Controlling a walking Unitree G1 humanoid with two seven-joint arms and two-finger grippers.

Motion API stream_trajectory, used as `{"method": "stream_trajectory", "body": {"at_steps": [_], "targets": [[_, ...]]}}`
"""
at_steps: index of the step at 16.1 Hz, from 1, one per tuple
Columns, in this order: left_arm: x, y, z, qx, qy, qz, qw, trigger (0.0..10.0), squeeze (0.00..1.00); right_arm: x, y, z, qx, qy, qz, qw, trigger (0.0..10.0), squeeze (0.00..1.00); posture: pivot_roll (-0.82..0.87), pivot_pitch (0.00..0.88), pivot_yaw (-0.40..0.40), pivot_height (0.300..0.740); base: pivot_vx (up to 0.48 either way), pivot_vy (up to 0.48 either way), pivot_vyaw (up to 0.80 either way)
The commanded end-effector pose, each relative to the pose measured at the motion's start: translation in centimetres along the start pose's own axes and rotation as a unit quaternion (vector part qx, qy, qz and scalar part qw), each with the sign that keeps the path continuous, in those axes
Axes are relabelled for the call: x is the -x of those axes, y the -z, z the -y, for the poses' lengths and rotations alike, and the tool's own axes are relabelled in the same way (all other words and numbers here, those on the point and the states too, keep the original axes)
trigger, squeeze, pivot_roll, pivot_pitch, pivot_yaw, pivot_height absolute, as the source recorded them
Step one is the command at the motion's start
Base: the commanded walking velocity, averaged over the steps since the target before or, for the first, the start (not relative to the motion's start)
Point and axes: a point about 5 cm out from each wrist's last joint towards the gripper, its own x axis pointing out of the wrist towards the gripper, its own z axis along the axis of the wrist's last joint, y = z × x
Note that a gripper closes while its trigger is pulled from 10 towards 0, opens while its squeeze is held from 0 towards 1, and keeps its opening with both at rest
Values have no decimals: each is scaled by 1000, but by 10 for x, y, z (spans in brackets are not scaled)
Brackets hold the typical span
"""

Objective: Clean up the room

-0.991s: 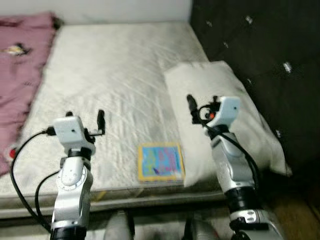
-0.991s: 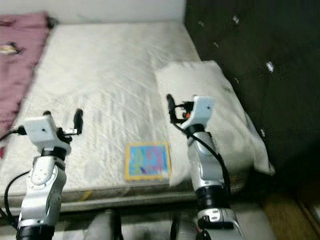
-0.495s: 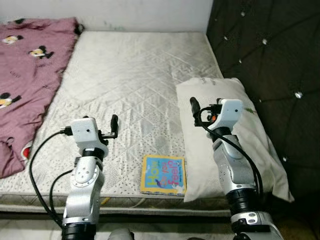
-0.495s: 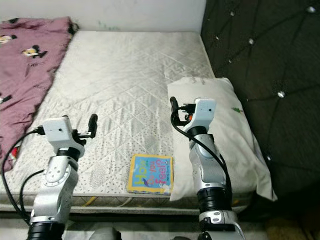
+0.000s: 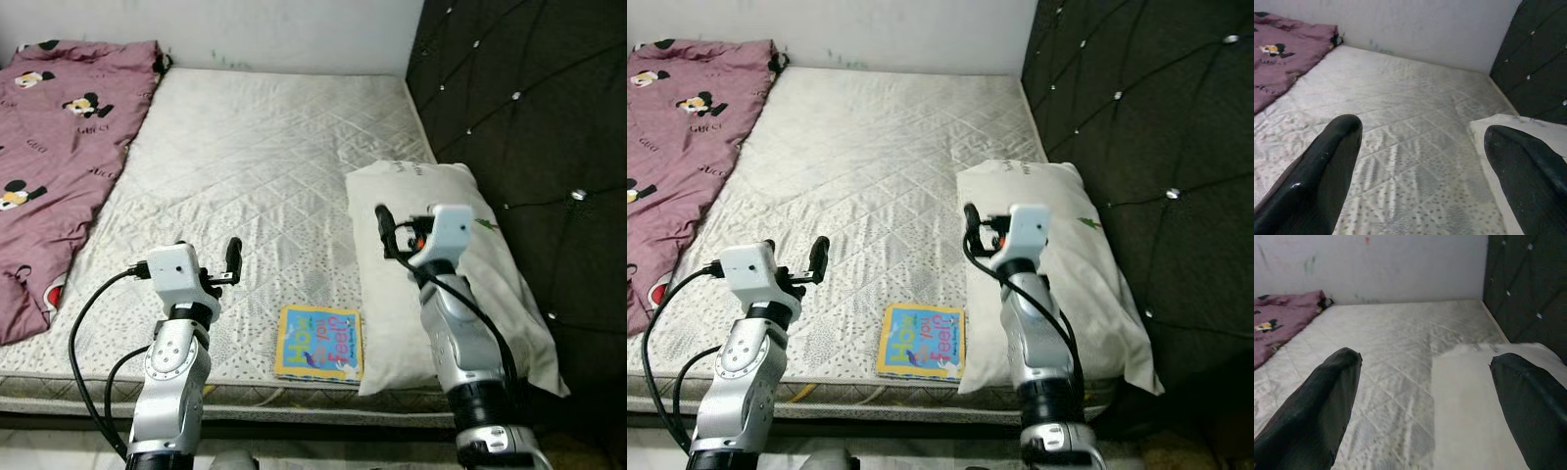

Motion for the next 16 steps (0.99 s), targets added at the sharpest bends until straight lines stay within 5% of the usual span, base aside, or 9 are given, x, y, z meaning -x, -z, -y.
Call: {"method": "stream_trajectory", "body": {"at_steps": [1, 6, 16], "targets": [[2, -3, -2, 5, 0, 5, 1000, 10000, 0, 1, -7, 4, 4, 3, 11, 1000, 10000, 0, -60, 10, -12, 740, 0, 0, -800], [-1, -4, -4, 9, 3, 4, 1000, 10000, 0, 2, -7, 5, 7, 3, 8, 1000, 10000, 0, -62, 15, -16, 740, 0, 0, 0], [-2, -4, -3, 13, 3, 6, 1000, 10000, 0, 1, -7, 3, 11, -6, 7, 1000, 10000, 0, -62, 16, -25, 740, 0, 318, 0]]}}
